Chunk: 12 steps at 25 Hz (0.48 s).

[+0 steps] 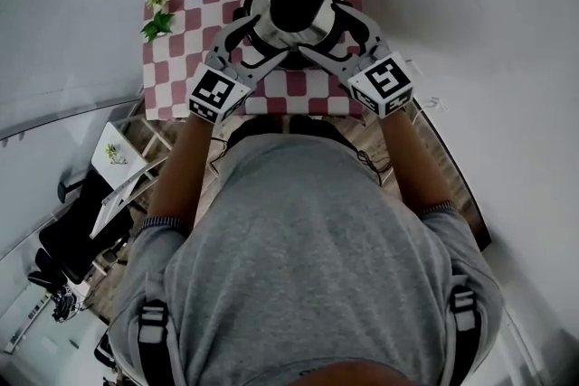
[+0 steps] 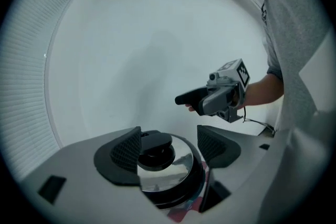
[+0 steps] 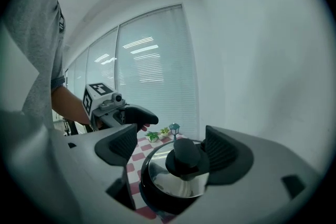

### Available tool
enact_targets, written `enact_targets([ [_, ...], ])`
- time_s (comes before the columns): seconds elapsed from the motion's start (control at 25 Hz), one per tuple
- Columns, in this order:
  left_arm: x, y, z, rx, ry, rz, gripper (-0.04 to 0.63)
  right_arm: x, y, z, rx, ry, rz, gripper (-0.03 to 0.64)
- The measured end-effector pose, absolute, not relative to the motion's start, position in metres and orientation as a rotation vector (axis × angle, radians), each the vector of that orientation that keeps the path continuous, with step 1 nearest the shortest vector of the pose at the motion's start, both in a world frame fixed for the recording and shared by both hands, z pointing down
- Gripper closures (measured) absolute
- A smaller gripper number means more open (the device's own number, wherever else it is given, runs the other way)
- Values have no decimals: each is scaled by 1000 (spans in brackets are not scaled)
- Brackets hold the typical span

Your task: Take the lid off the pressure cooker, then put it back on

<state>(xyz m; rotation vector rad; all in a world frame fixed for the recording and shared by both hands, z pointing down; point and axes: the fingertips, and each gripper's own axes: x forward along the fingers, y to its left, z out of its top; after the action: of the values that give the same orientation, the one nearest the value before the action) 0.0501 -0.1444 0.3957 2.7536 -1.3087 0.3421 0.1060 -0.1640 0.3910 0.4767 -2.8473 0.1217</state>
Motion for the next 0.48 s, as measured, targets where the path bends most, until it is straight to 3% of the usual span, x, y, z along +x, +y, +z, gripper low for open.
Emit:
enact_targets([
  [0.48,59,-188,434,2934,-903,932,238,80,-188,433,340,-2626,86,207],
])
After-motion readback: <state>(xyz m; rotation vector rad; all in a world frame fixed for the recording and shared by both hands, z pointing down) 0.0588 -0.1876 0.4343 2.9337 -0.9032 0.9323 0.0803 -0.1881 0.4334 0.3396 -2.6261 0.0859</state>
